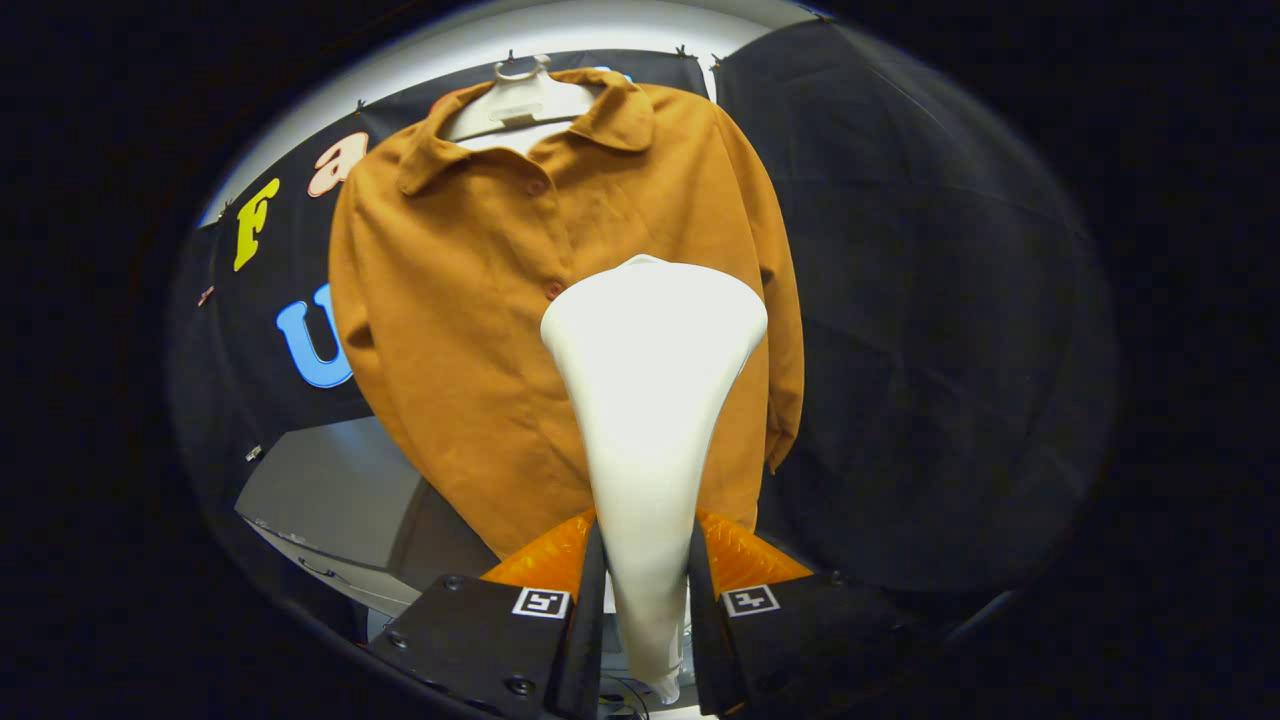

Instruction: Iron the clothes twice with a garment steamer, once on the left side and once on the right side.

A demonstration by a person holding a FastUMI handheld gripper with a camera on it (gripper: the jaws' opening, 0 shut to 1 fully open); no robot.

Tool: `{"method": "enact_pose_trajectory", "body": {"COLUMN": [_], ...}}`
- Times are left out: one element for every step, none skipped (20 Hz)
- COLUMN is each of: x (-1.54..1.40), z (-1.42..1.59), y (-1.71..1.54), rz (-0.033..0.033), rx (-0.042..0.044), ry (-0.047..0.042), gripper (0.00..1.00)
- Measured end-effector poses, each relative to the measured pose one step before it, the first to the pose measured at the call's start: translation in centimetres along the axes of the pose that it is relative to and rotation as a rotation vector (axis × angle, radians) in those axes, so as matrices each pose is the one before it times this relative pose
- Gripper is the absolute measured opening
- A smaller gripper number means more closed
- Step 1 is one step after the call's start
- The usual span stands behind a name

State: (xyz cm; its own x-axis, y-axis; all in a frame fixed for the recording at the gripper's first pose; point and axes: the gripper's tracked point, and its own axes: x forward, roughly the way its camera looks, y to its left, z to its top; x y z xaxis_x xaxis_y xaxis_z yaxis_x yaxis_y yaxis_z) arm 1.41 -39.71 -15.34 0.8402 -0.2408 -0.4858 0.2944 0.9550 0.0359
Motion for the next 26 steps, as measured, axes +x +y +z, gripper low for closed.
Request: {"method": "enact_pose_trajectory", "body": {"x": [-0.866,-0.687,-0.860,-0.500,-0.524,-0.441,-0.344,-0.278,-0.394,-0.440,-0.261,-0.319,-0.476,-0.373,-0.308,-0.338,-0.409,-0.322,-0.463,-0.326,-0.420,-0.328,-0.393,-0.406,-0.277,-0.334], "z": [1.203,1.298,1.298,0.943,1.004,0.654,0.678,0.548,0.586,0.662,0.673,0.735,0.799,0.608,0.483,0.269,0.246,-0.117,0.032,-0.085,-0.072,-0.008,-0.085,0.009,0.022,0.029], "y": [1.283,1.046,1.400,1.380,1.694,1.521,1.485,1.657,1.646,1.556,1.482,1.578,1.693,1.621,1.509,1.488,1.564,1.322,1.188,1.046,1.218,1.190,1.086,0.628,0.315,0.347], "rz": [0.00413,0.00693,0.01153,0.01586,0.01722,0.01223,0.01247,0.01669,0.01621,0.01075,0.00688,0.01157,0.01450,0.01345,0.01128,0.01505,0.01816,0.01383,0.00588,0.00445,0.00718,0.01117,0.00840,-0.00300,-0.00834,-0.00925], "rx": [-0.00575,-0.00301,-0.00045,-0.00306,-0.00422,-0.01163,-0.01481,-0.01526,-0.01111,-0.00848,-0.00750,-0.00107,0.00158,0.00384,0.00246,0.00549,0.00515,-0.00021,-0.00675,-0.00944,-0.00314,0.00333,0.00208,0.00101,0.00328,0.01039], "ry": [-0.03386,-0.03298,-0.02973,-0.02562,-0.02750,-0.02112,-0.01538,-0.01410,-0.01639,-0.01738,-0.01846,-0.02005,-0.02417,-0.02405,-0.01848,-0.01399,-0.01011,-0.00904,-0.00220,-0.00273,-0.00201,-0.00184,-0.00057,-0.00233,-0.00076,-0.00271], "gripper": [0.40,0.41,0.41,0.40,0.40,0.40,0.40,0.40,0.40,0.40,0.40,0.40,0.40,0.40,0.40,0.40,0.40,0.40,0.40,0.40,0.40,0.40,0.40,0.40,0.40,0.40]}}
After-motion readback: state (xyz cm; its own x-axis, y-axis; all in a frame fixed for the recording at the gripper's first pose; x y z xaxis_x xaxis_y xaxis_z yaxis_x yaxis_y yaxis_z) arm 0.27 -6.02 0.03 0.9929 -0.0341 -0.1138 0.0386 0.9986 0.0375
